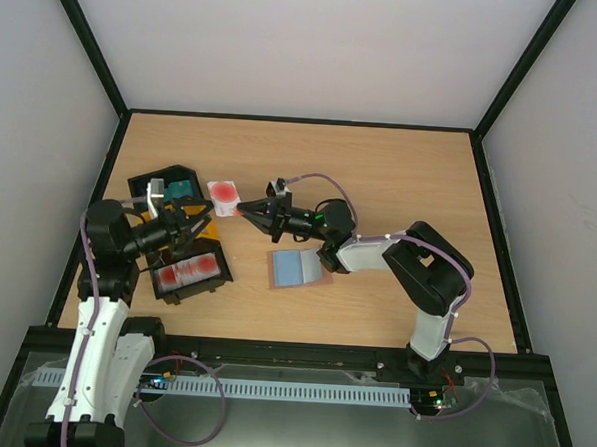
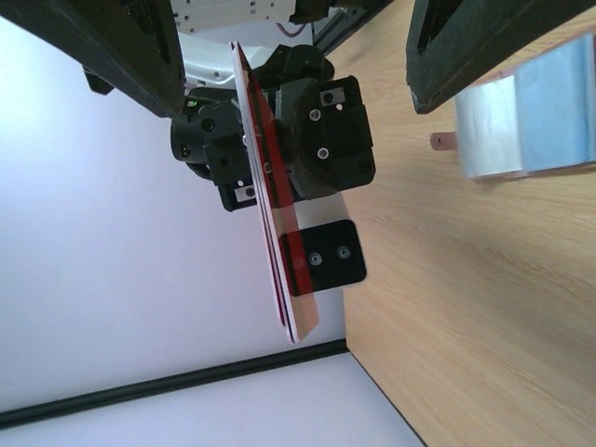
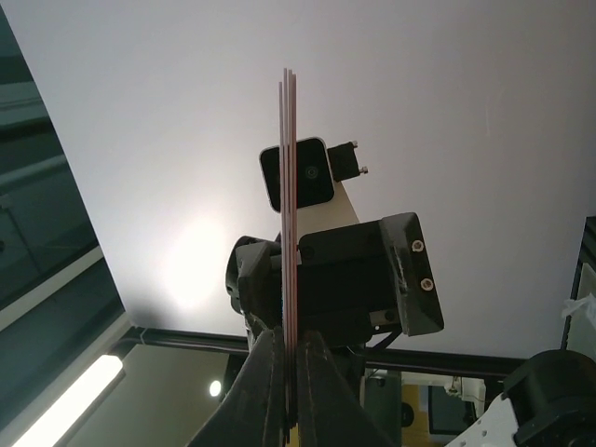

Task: Put the credit cards into the card holder
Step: Pick up the credit card from the storage box.

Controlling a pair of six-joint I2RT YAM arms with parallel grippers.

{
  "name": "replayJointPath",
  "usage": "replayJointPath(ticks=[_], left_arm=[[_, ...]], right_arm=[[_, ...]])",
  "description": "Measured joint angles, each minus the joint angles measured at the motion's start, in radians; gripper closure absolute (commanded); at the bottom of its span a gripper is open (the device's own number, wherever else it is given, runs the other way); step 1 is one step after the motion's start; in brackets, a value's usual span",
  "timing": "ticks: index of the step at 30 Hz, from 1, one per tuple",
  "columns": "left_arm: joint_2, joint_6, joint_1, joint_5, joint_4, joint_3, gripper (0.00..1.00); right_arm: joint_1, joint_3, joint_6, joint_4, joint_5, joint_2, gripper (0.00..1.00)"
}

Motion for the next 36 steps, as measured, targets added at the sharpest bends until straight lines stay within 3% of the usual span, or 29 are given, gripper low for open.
replayJointPath(ticks=[5,16,26,36], left_arm=[[0.013,-0.041,-0.035,0.002,0.061,-0.014,0.52],[0.023,-0.074,-0.061,0.000,0.121,-0.024,0.53],[0.035,-0.040,-0.064,-0.001,0.099,-0.024,0.67],[0.068,0.024,-0.075,-0.015,0.050,-0.024,0.68]], right_arm=[[0.000,-0.011,0.037,0.043,-0.003,-0.001,0.98],[0.000,-0.022,0.088,0.097,-0.006,-0.001,0.98],[-0.001,-0.022,0.099,0.097,-0.006,-0.001,0.98],[-0.005,-0.022,0.071,0.066,-0.014,-0.001,0.98]])
